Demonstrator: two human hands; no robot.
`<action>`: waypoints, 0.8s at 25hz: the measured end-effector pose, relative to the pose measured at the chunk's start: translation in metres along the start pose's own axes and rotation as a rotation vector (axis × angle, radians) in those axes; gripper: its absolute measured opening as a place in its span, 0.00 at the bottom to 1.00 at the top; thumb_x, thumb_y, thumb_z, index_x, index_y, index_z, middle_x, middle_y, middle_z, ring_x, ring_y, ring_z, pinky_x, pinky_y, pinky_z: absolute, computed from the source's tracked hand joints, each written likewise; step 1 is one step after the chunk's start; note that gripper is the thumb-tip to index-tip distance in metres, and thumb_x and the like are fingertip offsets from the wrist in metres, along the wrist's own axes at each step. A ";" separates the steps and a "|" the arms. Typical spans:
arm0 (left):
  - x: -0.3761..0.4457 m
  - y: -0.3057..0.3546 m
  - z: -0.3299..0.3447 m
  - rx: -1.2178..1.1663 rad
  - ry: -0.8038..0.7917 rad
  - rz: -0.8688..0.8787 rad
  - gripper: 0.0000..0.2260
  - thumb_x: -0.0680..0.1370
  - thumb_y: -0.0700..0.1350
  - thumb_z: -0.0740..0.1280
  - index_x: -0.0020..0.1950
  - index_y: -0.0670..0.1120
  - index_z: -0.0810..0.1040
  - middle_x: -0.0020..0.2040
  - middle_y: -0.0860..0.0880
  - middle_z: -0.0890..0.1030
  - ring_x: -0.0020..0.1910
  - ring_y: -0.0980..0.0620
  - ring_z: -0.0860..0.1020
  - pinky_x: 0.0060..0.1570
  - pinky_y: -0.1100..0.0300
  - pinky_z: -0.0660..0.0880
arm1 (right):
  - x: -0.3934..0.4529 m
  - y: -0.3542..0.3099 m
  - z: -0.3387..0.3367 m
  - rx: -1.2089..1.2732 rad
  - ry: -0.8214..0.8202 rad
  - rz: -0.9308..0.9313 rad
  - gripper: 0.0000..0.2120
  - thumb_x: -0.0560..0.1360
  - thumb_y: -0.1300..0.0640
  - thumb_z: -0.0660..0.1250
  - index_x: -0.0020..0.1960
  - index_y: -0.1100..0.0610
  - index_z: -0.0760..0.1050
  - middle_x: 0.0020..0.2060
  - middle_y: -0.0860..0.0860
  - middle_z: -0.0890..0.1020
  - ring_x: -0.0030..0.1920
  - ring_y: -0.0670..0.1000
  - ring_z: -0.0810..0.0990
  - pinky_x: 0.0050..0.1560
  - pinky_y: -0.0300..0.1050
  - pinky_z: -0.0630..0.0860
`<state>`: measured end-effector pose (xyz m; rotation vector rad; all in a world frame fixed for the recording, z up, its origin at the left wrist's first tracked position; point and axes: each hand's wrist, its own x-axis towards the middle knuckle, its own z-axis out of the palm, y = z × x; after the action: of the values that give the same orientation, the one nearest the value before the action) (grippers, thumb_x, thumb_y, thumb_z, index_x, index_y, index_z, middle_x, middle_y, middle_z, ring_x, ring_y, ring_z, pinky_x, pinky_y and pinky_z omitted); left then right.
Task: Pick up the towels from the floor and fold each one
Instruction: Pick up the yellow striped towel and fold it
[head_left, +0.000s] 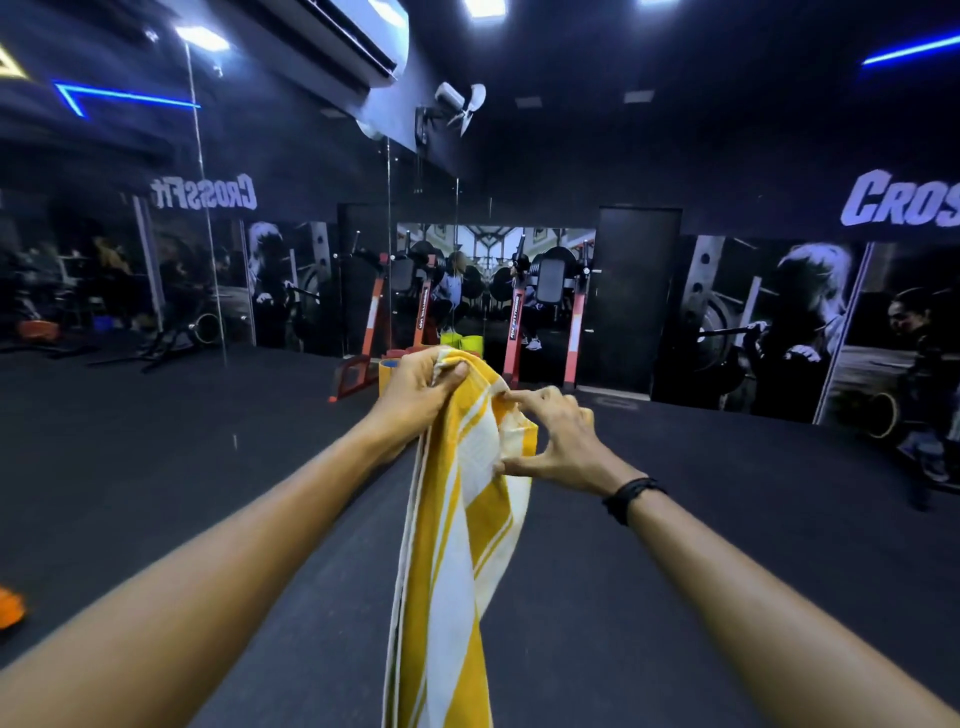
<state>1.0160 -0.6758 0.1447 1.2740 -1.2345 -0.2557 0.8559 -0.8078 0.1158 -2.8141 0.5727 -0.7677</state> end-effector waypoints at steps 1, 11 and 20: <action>-0.001 0.001 -0.005 0.004 -0.057 0.003 0.06 0.80 0.43 0.63 0.49 0.43 0.79 0.43 0.45 0.82 0.43 0.52 0.81 0.47 0.54 0.80 | 0.005 -0.007 0.001 0.039 -0.026 -0.020 0.41 0.60 0.32 0.70 0.71 0.41 0.64 0.59 0.48 0.68 0.61 0.51 0.65 0.61 0.52 0.60; 0.008 -0.008 -0.087 -0.021 0.066 0.010 0.07 0.81 0.41 0.61 0.47 0.46 0.79 0.43 0.49 0.82 0.42 0.55 0.80 0.43 0.64 0.78 | 0.029 -0.018 0.030 -0.324 -0.352 0.062 0.26 0.56 0.30 0.75 0.41 0.46 0.71 0.49 0.48 0.66 0.54 0.52 0.63 0.58 0.48 0.58; 0.021 -0.076 -0.166 0.309 0.418 -0.154 0.08 0.80 0.48 0.63 0.50 0.46 0.80 0.44 0.48 0.80 0.47 0.49 0.77 0.46 0.53 0.73 | 0.059 -0.027 -0.018 0.260 0.165 0.120 0.22 0.72 0.48 0.72 0.28 0.61 0.71 0.25 0.52 0.72 0.25 0.42 0.69 0.25 0.35 0.64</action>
<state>1.1906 -0.6231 0.1269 1.5955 -0.8371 0.0967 0.9024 -0.8086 0.1645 -2.4728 0.6116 -0.9785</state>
